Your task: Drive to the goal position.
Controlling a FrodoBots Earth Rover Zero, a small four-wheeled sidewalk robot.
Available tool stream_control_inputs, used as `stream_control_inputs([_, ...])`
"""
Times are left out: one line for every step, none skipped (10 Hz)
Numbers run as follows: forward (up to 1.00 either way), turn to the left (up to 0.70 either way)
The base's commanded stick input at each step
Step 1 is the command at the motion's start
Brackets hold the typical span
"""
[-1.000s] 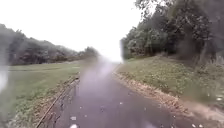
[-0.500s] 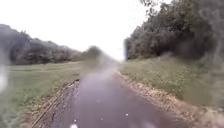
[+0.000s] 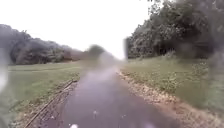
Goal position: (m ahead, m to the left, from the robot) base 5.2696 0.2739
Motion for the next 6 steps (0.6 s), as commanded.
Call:
stream_control_inputs([0.70,0.00])
stream_control_inputs([0.70,0.19])
stream_control_inputs([0.70,0.35])
stream_control_inputs([0.70,0.35])
stream_control_inputs([0.70,0.35])
stream_control_inputs([0.70,0.31])
